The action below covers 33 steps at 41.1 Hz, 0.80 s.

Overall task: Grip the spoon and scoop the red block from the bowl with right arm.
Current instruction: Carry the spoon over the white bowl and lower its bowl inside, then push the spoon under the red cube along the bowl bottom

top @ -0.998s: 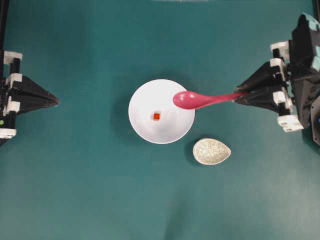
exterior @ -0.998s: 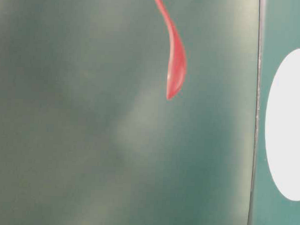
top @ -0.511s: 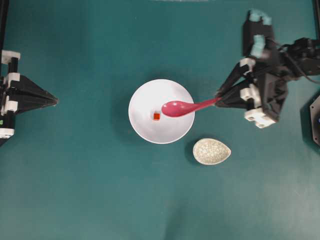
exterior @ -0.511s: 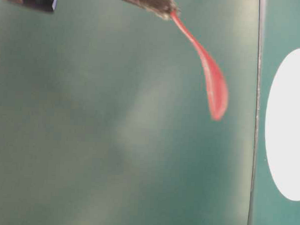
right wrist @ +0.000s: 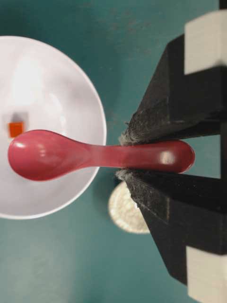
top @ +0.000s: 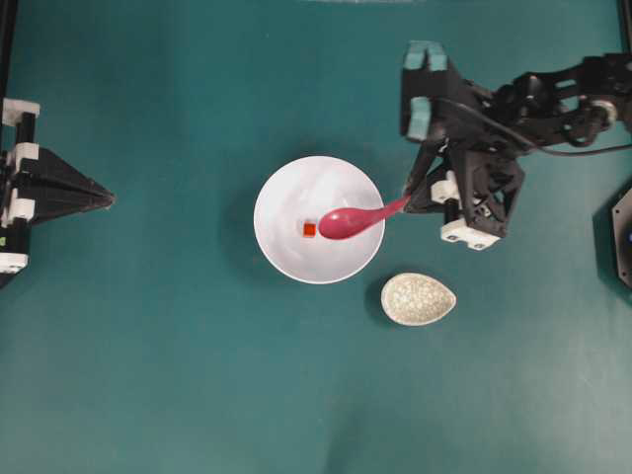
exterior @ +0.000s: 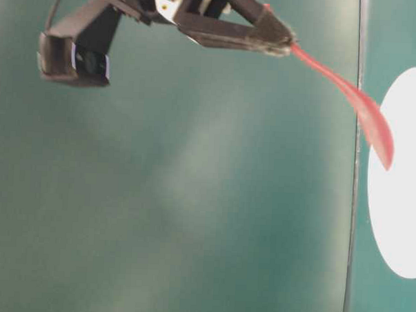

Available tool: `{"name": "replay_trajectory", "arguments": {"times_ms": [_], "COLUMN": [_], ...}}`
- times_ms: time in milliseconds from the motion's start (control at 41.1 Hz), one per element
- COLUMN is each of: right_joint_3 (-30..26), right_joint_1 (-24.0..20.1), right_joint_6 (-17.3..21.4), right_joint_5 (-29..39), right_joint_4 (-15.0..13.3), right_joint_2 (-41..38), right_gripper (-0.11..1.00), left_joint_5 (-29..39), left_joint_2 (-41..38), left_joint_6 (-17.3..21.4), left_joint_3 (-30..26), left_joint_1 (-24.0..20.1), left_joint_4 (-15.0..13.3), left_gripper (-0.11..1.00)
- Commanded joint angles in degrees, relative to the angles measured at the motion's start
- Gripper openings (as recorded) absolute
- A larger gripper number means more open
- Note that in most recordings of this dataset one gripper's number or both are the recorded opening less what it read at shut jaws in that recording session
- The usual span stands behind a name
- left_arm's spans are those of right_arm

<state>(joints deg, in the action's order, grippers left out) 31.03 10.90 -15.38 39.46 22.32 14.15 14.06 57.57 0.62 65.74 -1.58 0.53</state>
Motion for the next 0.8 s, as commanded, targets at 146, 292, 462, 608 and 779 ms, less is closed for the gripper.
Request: {"name": "replay_trajectory", "arguments": {"times_ms": [146,292,462,608,779], "right_joint_3": [-4.7,-5.9,-6.2,-6.2,-6.4], "right_joint_1": [0.2,0.2,0.2,0.2,-0.1], "right_joint_6": [0.0,0.0,0.0,0.0,-0.1], "right_joint_5": [3.1,3.3,3.5,3.6,3.5], "right_joint_4": [-2.5,-3.4,-4.1,-4.3,-4.4], "right_joint_2": [-3.8,-5.6,-7.3,-8.4,-9.6], "right_gripper": [0.25,0.25,0.25,0.25,0.25], "left_joint_5": [-0.3,-0.3,-0.3,-0.3,-0.4], "left_joint_2": [-0.4,-0.4,-0.4,-0.4,-0.2], "left_joint_6": [0.1,0.1,0.1,0.1,0.1], "left_joint_3": [-1.8,-1.7,-1.8,-1.8,-1.8], "left_joint_1": [-0.2,-0.2,-0.2,-0.2,-0.2], "left_joint_4": [0.0,0.1,0.1,0.1,0.1], "left_gripper": [0.0,0.0,0.0,0.0,0.0]}}
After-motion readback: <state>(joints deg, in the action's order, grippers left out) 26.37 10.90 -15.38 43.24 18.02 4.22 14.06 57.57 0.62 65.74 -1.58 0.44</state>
